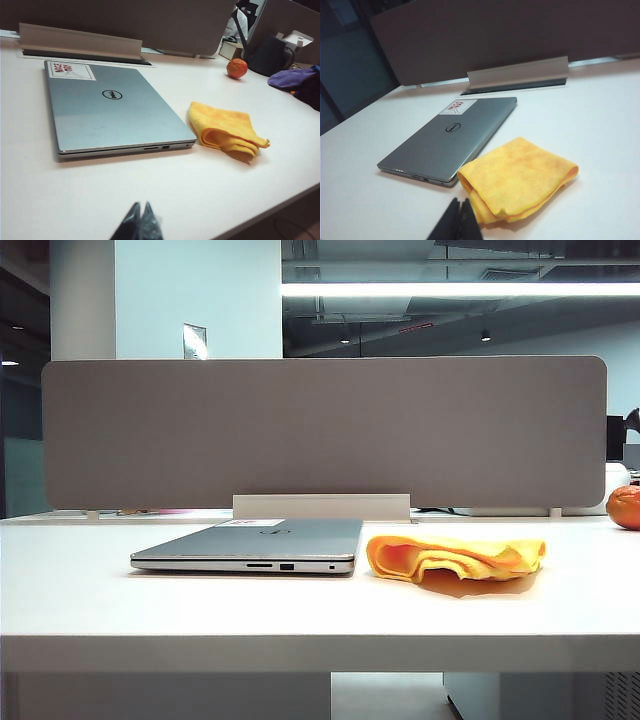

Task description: Pick up the yellow rag and put it over the laptop.

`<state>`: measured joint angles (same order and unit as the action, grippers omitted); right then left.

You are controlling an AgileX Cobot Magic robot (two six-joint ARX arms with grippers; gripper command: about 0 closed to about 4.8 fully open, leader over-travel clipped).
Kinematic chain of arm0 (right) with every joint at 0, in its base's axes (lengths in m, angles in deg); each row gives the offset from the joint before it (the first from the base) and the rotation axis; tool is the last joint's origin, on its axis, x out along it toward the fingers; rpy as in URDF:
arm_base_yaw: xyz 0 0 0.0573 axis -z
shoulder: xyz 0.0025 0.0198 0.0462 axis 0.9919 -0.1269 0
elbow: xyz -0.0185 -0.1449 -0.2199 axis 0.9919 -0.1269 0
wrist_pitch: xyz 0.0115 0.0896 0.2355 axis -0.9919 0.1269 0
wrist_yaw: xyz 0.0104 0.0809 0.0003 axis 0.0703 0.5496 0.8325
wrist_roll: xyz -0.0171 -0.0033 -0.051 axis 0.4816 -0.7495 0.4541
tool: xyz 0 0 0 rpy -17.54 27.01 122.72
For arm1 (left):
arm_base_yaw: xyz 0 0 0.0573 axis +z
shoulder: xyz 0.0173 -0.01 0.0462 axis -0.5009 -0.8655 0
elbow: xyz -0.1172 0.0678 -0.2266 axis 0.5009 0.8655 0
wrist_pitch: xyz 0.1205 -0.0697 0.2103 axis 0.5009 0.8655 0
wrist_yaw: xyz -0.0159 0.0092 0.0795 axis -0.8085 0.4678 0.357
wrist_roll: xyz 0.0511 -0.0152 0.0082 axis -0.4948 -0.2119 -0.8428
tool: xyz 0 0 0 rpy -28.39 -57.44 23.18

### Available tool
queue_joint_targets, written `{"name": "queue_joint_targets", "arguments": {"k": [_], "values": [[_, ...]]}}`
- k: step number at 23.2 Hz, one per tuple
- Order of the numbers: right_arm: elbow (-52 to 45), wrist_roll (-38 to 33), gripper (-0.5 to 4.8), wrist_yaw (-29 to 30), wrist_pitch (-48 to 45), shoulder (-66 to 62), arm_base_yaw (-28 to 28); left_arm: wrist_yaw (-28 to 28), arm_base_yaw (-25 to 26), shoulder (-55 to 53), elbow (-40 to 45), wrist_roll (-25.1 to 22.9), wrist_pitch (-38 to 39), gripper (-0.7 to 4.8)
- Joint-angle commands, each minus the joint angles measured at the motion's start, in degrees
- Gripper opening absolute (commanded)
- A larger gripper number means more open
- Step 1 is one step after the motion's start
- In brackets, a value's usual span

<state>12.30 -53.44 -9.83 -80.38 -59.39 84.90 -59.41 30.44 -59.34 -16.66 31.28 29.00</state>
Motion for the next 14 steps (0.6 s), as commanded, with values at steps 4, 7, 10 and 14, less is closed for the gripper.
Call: {"name": "queue_joint_targets", "arguments": {"k": [4, 7, 10, 14], "values": [[5.6, 0.1, 0.00, -0.2, -1.3, -11.9, 0.0, 0.7, 0.0, 0.0, -0.2, 0.0, -0.1, -0.06], [7.8, 0.3, 0.00, -0.2, -2.0, -17.9, 0.0, 0.7, 0.0, 0.0, -0.2, 0.0, -0.1, -0.06], [11.3, 0.2, 0.00, -0.2, -2.3, -26.5, 0.0, 0.6, 0.0, 0.0, -0.2, 0.0, 0.0, -0.06], [16.5, 0.0, 0.14, 0.2, -2.3, -39.1, -0.1, 0.7, 0.0, 0.0, -0.2, 0.0, 0.4, -0.06]]}}
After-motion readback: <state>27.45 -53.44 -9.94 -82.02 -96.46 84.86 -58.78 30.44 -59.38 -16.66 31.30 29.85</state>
